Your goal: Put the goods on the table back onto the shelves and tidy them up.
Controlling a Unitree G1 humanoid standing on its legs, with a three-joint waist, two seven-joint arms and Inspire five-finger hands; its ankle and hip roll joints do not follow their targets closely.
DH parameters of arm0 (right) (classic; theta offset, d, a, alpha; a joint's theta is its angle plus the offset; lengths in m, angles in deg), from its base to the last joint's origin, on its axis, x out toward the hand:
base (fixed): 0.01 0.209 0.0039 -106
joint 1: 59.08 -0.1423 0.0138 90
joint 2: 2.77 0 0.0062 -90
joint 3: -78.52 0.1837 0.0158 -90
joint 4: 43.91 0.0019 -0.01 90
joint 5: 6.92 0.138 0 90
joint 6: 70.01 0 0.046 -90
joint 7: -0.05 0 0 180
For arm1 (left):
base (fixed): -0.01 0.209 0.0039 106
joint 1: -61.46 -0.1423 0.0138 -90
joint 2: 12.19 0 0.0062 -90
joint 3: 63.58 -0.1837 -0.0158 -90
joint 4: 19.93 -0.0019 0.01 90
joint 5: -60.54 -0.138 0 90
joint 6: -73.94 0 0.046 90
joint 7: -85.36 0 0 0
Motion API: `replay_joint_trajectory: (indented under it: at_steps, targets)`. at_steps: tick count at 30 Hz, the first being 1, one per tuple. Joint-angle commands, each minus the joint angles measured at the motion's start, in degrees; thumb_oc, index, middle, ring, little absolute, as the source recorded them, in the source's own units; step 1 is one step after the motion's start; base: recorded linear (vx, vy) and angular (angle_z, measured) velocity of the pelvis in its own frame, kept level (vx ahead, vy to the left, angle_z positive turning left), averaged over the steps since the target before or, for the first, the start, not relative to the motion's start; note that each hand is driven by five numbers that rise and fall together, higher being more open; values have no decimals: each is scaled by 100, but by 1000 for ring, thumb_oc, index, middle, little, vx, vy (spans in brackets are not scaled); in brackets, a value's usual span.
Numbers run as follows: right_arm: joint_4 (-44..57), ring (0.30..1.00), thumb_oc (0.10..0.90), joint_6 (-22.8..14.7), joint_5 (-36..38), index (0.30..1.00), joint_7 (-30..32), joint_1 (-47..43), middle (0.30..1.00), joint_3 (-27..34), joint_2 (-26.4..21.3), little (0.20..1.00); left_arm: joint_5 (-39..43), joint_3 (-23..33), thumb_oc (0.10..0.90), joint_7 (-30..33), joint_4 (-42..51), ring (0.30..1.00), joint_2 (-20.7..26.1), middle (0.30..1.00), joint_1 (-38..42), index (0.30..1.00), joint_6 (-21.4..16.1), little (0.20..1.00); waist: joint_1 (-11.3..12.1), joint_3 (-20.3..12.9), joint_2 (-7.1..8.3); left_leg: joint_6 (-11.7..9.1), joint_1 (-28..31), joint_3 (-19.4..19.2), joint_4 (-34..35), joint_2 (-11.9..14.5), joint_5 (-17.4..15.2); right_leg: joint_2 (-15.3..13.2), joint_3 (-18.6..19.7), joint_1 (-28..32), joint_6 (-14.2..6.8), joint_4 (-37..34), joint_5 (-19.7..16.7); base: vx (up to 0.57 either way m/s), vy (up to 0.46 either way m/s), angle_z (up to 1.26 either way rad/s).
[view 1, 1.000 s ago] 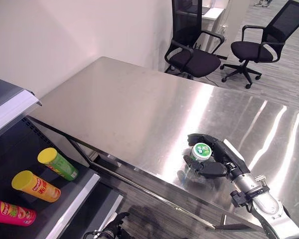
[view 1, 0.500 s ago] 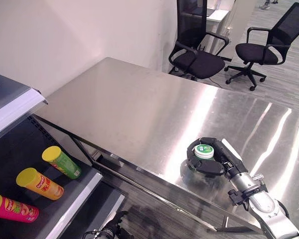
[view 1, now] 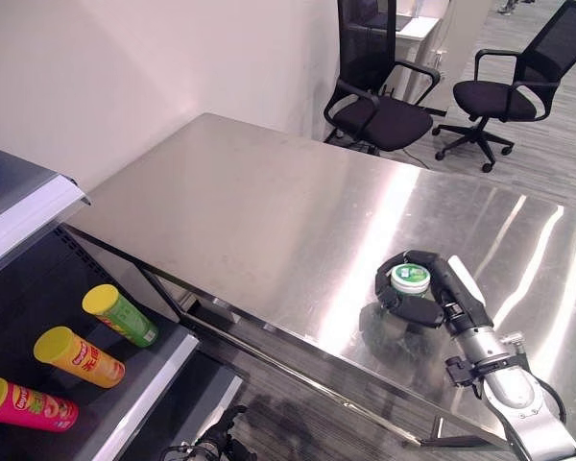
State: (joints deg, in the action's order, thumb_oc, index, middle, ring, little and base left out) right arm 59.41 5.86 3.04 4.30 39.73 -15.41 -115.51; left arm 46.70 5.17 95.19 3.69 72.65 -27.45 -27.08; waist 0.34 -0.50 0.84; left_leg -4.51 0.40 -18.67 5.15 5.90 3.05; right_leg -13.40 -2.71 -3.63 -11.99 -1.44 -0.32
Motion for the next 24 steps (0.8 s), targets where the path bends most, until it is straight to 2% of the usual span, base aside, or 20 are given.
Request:
replay_joint_trajectory:
  at_steps: [1,5,8,10,11,12,15,17,19,22,23,24]
  targets:
    - [1089,300,400,-859,27,300,3,-382,300,229,158,300,-242,132,800,217,-146,900,310,900,258,900,-212,900,94,-233,487,-339,368,-61,-15,376,-407,-395,272,-136,-301,90,-571,-33,-50,-5]
    - [1652,300,400,-968,378,300,-352,-497,300,-193,26,300,-255,133,800,226,-91,900,350,900,273,900,-218,900,69,-205,436,-343,412,-39,-15,451,-361,-294,395,-168,-247,283,-372,-52,-77,-5]
    - [2066,300,400,-1028,778,300,-682,-881,300,-856,-57,300,-177,148,800,273,-34,900,416,900,275,900,-218,900,72,-63,393,-351,452,8,-15,641,-237,-12,636,-258,-99,690,6,-95,-110,-6]
    - [2143,300,400,-1021,1053,300,-825,-1217,300,-1346,59,300,-131,131,800,308,8,900,462,900,274,900,-217,900,153,74,405,-387,401,66,-22,805,-82,173,684,-242,18,793,177,-126,-143,0]
    - [2123,300,400,-1029,1055,300,-826,-1243,300,-1364,66,300,-130,144,800,308,9,900,467,900,275,900,-217,900,139,83,403,-392,407,70,-21,813,-79,181,681,-238,24,801,183,-211,-202,5]
    - [2013,300,400,-974,1078,300,-838,-1581,300,-1779,181,300,-146,56,800,352,44,900,504,900,325,900,-217,900,311,238,424,-514,103,209,-79,1018,290,308,588,-194,107,772,277,-240,-206,16]
    - [1777,300,400,-910,1081,300,-863,-1889,300,-2240,369,300,-127,102,800,525,-17,900,565,900,381,900,-162,900,474,365,433,-741,-452,583,-56,1292,823,387,340,-189,159,638,234,-243,-145,38]
    - [1687,300,400,-909,1102,300,-865,-1917,300,-2346,410,300,-7,218,800,579,-44,900,579,900,352,900,-149,900,458,349,438,-738,-571,670,-41,1335,793,364,220,-223,165,585,217,-169,10,87]
    - [1377,300,400,-892,1055,300,-815,-1831,300,-2530,334,300,299,557,800,709,-184,900,537,900,237,900,-155,900,365,255,503,-656,-410,364,-154,1565,517,137,10,-334,108,411,30,-195,193,62]
    - [1244,300,400,-903,915,300,-716,-1683,300,-2480,239,300,179,671,800,809,-276,900,537,900,201,900,-86,900,221,200,475,-698,-82,-79,-656,1831,434,-68,-157,-414,90,288,-107,-62,273,45]
    - [1255,300,400,-875,841,300,-579,-1513,300,-2347,264,300,29,570,800,855,-261,900,539,900,269,900,-26,900,204,240,435,-732,-82,-100,-844,1835,429,-138,-253,-368,95,239,-177,39,285,36]
    - [1246,300,400,-858,799,300,-596,-1302,300,-2183,265,300,-142,473,800,842,-224,900,547,900,319,900,4,900,125,217,395,-741,-107,-236,-853,1780,262,-219,-338,-288,62,130,-245,70,307,24]
